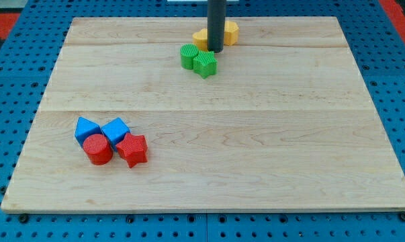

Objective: Separate yellow blocks and green blocks from each other

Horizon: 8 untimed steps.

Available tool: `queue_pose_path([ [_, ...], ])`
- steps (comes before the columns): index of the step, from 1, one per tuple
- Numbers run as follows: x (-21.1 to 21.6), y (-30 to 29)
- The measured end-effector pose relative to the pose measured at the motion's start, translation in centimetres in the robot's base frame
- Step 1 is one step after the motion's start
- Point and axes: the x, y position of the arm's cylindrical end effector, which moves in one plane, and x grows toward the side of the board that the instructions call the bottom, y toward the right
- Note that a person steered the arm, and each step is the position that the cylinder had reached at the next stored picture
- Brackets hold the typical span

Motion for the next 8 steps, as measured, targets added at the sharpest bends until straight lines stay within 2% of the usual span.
queue_pose_path([
  [2,-1.6,-7.8],
  [3,-3.9,-9.2],
  [4,-4.5,-7.8],
  [5,-4.7,-1.5],
  [6,-4.0,-0.5],
  [8,-1.2,-4.3],
])
